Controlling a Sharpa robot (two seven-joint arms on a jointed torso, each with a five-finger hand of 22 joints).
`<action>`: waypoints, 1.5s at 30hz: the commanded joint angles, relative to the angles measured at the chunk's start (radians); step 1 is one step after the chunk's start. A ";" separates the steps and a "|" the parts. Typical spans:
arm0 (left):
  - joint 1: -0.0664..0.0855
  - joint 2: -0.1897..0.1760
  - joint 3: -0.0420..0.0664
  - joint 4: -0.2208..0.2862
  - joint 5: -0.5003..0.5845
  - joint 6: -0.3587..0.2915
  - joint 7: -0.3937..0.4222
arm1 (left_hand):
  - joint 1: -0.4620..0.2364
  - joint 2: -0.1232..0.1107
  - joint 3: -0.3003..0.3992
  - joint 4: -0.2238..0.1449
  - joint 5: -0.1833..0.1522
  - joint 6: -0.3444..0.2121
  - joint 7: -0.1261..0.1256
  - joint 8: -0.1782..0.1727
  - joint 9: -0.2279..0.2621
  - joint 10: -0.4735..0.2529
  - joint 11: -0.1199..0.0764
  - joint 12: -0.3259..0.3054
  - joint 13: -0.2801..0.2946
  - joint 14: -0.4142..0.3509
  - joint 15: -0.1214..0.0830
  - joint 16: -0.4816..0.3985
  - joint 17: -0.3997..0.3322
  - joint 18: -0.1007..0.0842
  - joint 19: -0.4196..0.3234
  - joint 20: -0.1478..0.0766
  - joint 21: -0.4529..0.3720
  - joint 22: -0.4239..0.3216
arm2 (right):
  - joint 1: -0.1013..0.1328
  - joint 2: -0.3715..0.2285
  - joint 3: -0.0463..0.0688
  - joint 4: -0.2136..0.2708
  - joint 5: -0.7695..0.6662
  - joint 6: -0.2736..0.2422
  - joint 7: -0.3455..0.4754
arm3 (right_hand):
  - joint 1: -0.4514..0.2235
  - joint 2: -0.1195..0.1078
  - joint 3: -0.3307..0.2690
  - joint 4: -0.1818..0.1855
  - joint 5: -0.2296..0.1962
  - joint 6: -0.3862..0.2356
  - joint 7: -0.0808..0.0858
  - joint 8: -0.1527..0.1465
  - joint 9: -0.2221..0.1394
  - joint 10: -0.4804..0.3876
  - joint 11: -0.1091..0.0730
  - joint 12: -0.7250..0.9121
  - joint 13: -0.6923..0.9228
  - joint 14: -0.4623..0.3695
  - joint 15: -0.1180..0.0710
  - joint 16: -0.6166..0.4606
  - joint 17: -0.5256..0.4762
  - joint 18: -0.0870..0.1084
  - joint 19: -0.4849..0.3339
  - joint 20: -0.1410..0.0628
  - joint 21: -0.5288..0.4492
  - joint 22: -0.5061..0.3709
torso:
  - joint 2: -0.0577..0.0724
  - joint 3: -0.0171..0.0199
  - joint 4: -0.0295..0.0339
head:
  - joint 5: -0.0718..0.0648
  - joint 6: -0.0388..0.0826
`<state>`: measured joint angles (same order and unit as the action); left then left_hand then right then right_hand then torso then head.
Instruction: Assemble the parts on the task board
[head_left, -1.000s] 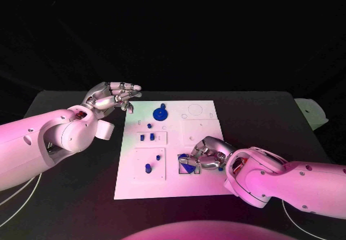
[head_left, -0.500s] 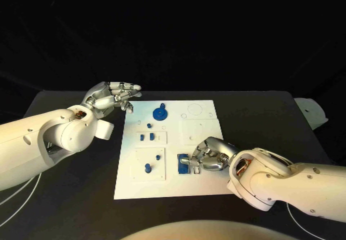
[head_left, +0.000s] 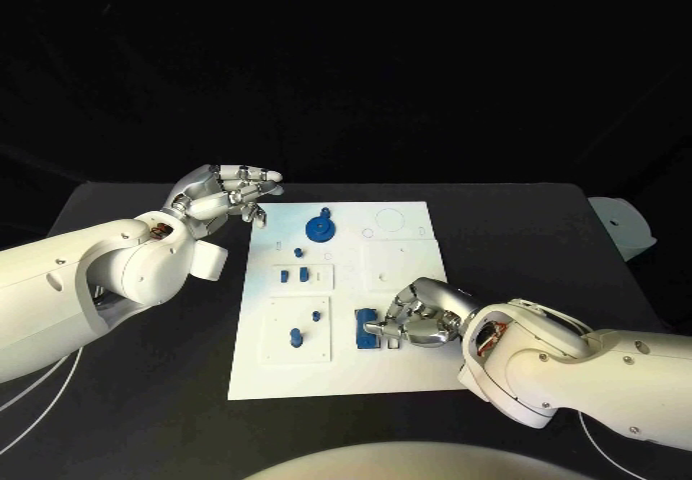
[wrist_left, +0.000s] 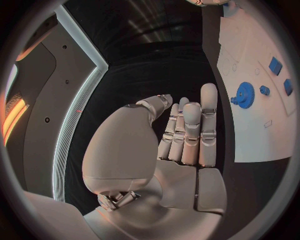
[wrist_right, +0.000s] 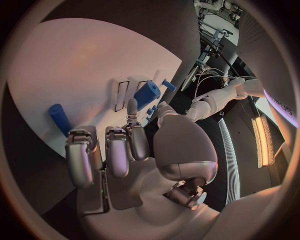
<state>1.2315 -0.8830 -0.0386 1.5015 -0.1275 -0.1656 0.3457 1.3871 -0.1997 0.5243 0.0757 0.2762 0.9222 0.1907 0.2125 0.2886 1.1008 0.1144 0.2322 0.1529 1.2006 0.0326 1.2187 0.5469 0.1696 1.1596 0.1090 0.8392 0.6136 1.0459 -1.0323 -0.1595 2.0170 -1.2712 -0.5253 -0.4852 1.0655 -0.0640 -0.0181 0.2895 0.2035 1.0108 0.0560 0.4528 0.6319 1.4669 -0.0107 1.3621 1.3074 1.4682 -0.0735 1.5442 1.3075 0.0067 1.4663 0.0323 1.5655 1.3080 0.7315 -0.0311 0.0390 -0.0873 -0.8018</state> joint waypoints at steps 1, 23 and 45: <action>0.000 0.001 0.000 0.001 0.003 0.014 0.006 | -0.009 -0.002 -0.005 0.000 -0.002 -0.007 -0.001 0.004 -0.001 -0.005 -0.001 0.003 0.001 -0.005 -0.002 0.006 0.001 0.015 0.003 0.005 -0.003 -0.001 | -0.002 0.001 0.000 0.002 -0.035 0.042 0.018 | 0.046 -0.003 -0.008 0.000 0.010 -0.009 -0.001 0.003 -0.002 0.015 -0.007 0.004 0.141 0.092 -0.006 0.006 0.209 -0.007 0.105 -0.005 0.005 0.263 | 0.000 -0.0003 0.0004 | -0.002 0.001; 0.000 -0.002 0.000 0.003 0.003 0.014 0.005 | -0.009 -0.002 -0.005 0.000 -0.002 -0.007 -0.001 0.004 -0.001 -0.005 -0.001 0.003 0.001 -0.005 -0.002 0.006 0.001 0.015 0.003 0.005 -0.003 -0.001 | -0.003 0.014 0.000 -0.011 -0.045 0.050 0.009 | 0.110 0.007 -0.013 0.001 0.038 -0.002 -0.003 0.002 -0.007 0.019 -0.009 0.010 0.146 0.093 -0.008 0.007 0.212 -0.007 0.105 -0.006 0.005 0.263 | 0.001 -0.0004 0.0007 | 0.001 -0.004; 0.000 -0.004 0.000 0.002 0.003 0.014 0.005 | -0.009 0.001 -0.005 0.000 -0.001 -0.007 -0.001 0.005 -0.001 -0.005 -0.001 0.006 0.002 -0.005 -0.002 0.007 0.002 0.015 0.003 0.005 -0.004 -0.002 | -0.003 0.002 0.000 -0.006 -0.079 0.041 0.017 | 0.136 0.012 -0.016 0.000 0.072 0.003 -0.005 0.001 -0.011 0.022 -0.011 0.013 0.148 0.093 -0.010 0.008 0.215 -0.007 0.105 -0.008 0.005 0.263 | 0.000 -0.0001 0.0006 | 0.003 -0.004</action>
<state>1.2315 -0.8875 -0.0389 1.5015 -0.1275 -0.1655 0.3445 1.3871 -0.1998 0.5243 0.0757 0.2762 0.9222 0.1907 0.2125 0.2885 1.1009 0.1143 0.2322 0.1536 1.2006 0.0326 1.2225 0.5484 0.1696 1.1596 0.1090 0.8392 0.6129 1.0439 -1.0310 -0.1594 2.0089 -1.3327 -0.4985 -0.4760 1.1981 -0.0428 -0.0289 0.2896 0.2695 1.0079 0.0531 0.4526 0.6218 1.4632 -0.0142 1.3700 1.3093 1.4647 -0.0773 1.5480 1.3081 0.0067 1.4662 0.0324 1.5654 1.3076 0.7317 -0.0306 0.0389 -0.0838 -0.8057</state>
